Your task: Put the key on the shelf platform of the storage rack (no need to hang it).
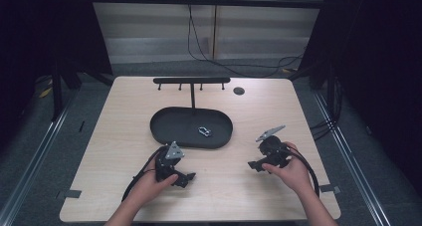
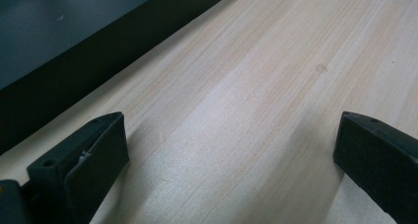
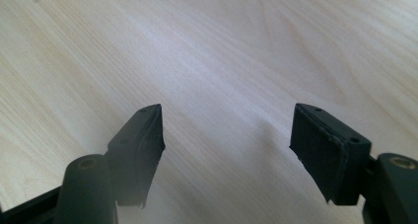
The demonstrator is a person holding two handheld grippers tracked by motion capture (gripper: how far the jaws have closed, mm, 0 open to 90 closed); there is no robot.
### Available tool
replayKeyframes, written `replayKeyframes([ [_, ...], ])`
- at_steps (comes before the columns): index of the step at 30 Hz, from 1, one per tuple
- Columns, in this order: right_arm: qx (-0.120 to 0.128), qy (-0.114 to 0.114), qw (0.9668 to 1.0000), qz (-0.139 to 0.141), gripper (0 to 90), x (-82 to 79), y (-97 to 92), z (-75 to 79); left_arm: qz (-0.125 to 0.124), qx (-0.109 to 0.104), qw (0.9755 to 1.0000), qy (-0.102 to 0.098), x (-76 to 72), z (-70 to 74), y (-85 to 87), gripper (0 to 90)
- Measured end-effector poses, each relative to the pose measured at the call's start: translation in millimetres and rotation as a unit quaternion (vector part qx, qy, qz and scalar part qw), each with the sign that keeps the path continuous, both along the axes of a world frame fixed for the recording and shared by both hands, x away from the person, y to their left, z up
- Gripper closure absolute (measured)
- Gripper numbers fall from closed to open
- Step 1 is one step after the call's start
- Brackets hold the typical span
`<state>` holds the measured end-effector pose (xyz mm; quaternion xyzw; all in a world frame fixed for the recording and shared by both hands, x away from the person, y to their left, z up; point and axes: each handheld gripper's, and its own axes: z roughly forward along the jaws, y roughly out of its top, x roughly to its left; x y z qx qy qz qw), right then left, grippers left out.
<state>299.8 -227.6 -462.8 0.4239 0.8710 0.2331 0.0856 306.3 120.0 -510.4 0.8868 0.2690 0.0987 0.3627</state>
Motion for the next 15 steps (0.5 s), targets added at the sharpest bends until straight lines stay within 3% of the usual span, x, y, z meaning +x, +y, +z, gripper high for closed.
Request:
replayKeyframes([
  [15, -0.002, 0.004, 1.0000, -0.004, 28.9, -6.6, -7.9, -7.1, 0.000, -0.001, 1.0000, 0.000, 0.0, 0.0, 0.0, 0.0],
])
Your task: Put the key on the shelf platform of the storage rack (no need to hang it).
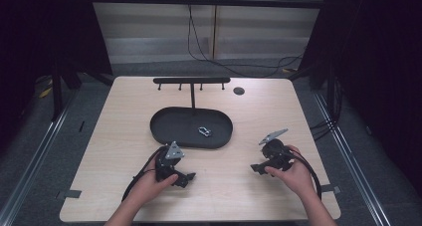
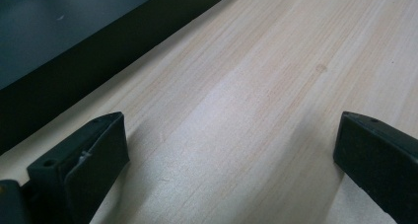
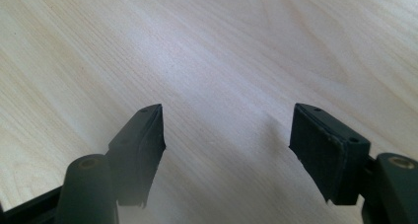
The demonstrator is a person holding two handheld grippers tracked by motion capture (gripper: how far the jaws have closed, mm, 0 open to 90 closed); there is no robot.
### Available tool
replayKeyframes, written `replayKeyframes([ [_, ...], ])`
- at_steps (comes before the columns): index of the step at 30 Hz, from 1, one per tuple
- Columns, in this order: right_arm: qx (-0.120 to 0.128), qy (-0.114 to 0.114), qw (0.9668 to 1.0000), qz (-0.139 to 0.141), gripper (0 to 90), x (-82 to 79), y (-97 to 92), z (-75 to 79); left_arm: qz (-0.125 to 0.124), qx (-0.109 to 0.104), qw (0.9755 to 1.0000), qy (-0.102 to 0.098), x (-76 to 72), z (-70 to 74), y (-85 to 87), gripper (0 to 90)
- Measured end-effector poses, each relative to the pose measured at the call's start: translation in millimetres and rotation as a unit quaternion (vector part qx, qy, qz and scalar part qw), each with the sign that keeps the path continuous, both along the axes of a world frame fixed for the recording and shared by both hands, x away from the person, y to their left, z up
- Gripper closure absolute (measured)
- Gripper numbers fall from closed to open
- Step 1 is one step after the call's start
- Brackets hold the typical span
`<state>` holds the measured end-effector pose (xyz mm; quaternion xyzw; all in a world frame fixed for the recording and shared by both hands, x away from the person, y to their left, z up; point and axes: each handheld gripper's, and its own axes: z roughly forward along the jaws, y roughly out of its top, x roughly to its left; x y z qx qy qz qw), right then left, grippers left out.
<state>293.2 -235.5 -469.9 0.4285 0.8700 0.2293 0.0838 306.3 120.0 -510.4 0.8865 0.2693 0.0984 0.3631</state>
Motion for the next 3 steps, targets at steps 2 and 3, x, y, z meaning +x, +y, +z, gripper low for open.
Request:
replayKeyframes([
  [2, 0.003, -0.002, 1.0000, 0.000, 29.0, 0.2, 0.5, 0.3, 0.000, 0.000, 1.0000, 0.000, 0.0, 0.0, 0.0, 0.0],
  [3, 0.003, -0.004, 1.0000, 0.002, 29.0, 0.3, 0.7, 0.3, -0.001, 0.001, 1.0000, 0.000, 0.1, 0.1, 0.1, 0.0],
])
